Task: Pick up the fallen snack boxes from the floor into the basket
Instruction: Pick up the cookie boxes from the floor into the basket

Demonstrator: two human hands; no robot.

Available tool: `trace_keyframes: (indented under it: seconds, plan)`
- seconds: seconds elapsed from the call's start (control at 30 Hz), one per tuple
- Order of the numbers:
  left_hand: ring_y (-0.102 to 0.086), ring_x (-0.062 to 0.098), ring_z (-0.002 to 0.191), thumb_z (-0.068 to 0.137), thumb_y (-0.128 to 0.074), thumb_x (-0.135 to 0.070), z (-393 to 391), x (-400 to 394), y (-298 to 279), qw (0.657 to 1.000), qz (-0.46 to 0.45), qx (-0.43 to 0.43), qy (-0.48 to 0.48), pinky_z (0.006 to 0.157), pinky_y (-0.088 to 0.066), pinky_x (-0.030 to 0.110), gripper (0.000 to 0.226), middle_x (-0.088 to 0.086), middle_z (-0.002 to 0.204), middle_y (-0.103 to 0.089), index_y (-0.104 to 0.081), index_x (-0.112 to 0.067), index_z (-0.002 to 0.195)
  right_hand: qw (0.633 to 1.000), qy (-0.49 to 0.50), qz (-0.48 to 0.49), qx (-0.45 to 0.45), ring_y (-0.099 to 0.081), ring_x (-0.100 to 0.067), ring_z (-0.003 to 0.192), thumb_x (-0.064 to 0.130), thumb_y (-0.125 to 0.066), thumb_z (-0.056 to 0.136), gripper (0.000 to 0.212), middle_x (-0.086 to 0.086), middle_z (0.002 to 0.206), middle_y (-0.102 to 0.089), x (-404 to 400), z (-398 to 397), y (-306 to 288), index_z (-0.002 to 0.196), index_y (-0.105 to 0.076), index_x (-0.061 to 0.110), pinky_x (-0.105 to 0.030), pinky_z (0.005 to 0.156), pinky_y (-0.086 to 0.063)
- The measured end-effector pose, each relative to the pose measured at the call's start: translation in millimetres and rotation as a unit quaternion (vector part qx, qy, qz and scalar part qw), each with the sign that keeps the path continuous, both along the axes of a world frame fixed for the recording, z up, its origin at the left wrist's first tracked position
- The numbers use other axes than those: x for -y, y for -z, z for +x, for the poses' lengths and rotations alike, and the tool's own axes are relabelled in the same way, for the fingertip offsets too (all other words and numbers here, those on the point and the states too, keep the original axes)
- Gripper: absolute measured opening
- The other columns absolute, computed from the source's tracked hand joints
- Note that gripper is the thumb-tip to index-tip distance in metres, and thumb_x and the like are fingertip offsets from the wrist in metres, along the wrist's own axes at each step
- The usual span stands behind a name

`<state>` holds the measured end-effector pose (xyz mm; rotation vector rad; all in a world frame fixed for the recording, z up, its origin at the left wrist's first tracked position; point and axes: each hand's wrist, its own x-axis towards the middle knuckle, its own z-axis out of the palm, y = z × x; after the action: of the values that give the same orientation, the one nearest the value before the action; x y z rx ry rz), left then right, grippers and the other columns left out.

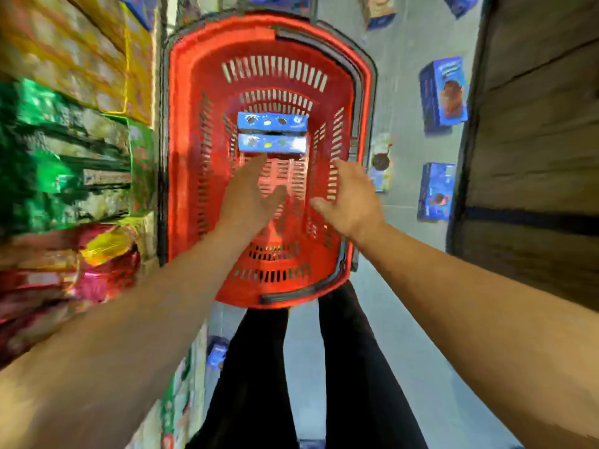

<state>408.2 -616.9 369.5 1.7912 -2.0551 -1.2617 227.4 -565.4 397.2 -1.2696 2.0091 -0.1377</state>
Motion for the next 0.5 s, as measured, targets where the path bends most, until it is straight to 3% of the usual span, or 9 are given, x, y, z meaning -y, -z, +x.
trace_keyframes:
  seconds: [0.13,0.27,0.37,0.5]
  plan:
    - [-0.042,0.028,0.133,0.085,-0.069,-0.028,-12,-22,-90,0.995,-0.011,0.016,0.094,0.111,-0.029,0.033,0.067,0.016,0.144,-0.045,-0.042,-0.004,0.141,0.998,0.053,-0.004,-0.041,-0.046,-0.036,0.125,0.035,-0.074,0.080,0.069,-0.016,0.133,-0.051,-42,-35,-89,0.137,-0.045,0.008,-0.039,0.103,-0.034]
    - [-0.043,0.027,0.133,0.079,-0.056,-0.047,-47,-37,-159,0.981,-0.041,0.041,0.185,0.110,-0.027,0.032,0.075,0.012,0.144,-0.046,-0.041,-0.010,0.143,0.994,0.075,-0.007,-0.074,-0.047,-0.037,0.123,0.042,-0.072,0.077,0.076,-0.015,0.135,-0.050,-81,-75,-145,0.140,-0.042,0.012,-0.044,0.103,-0.040]
    - [-0.040,0.029,0.135,0.083,-0.060,-0.041,-85,-42,-191,0.963,-0.060,0.029,0.263,0.113,-0.025,0.035,0.073,0.017,0.145,-0.043,-0.040,-0.004,0.142,0.993,0.072,-0.028,-0.089,-0.044,-0.036,0.127,0.039,-0.074,0.080,0.078,-0.016,0.139,-0.046,-107,-113,-172,0.143,-0.039,0.008,-0.042,0.106,-0.034]
    - [-0.039,0.026,0.137,0.083,-0.070,-0.032,-140,-62,-211,0.961,-0.095,0.037,0.256,0.114,-0.027,0.034,0.070,0.012,0.147,-0.043,-0.040,-0.010,0.143,0.993,0.035,-0.046,-0.103,-0.039,-0.033,0.134,0.036,-0.073,0.082,0.077,-0.013,0.145,-0.042,-142,-165,-191,0.144,-0.038,0.009,-0.040,0.109,-0.031]
